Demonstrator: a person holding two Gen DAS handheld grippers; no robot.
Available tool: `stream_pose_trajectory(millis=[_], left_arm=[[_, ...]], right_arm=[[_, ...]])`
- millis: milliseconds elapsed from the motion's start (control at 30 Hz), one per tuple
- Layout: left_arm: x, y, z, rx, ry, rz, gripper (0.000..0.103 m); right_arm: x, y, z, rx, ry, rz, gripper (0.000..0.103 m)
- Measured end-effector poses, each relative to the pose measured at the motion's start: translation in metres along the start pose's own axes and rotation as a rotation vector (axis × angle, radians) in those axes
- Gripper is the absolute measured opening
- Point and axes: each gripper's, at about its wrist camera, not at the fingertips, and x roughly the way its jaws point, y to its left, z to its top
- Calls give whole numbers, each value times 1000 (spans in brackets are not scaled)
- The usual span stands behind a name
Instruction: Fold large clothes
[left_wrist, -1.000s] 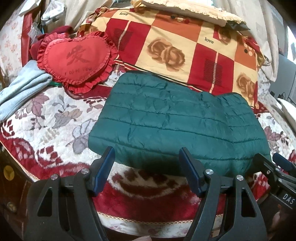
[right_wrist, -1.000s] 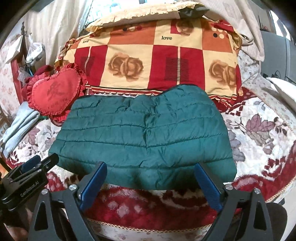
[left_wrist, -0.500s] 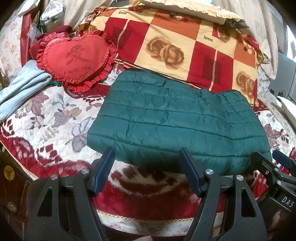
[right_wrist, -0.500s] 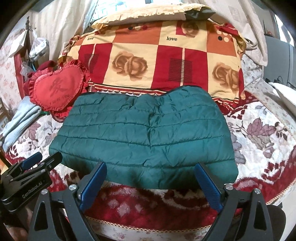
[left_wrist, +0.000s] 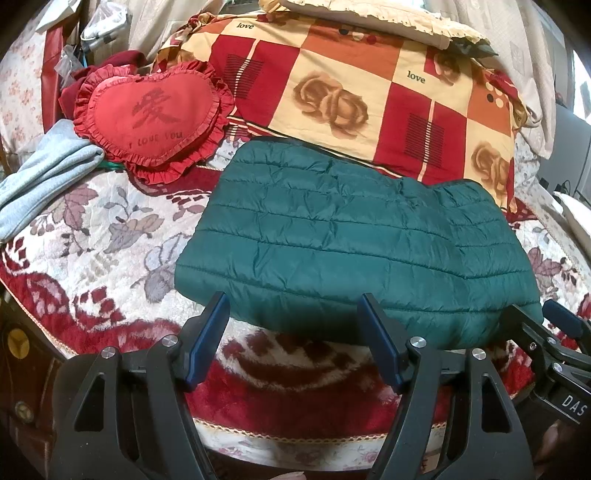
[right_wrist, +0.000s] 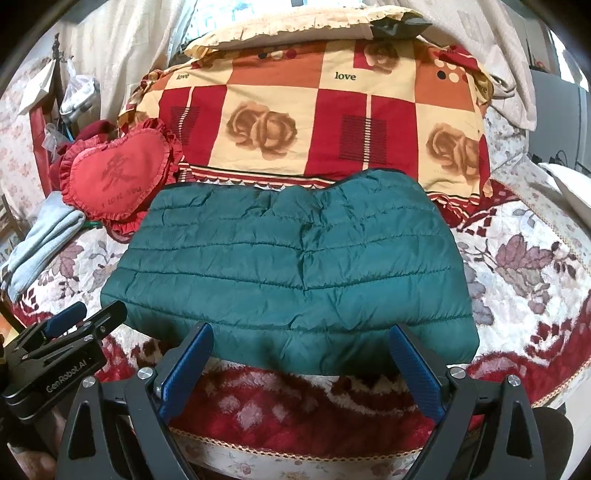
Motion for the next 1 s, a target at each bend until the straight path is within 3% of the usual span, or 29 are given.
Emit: stream_pose_trajectory(millis=[1000], left_arm=[[6,2,0,18,10,-8,72]], right_arm=[[5,1,-5,16,21,18,94]])
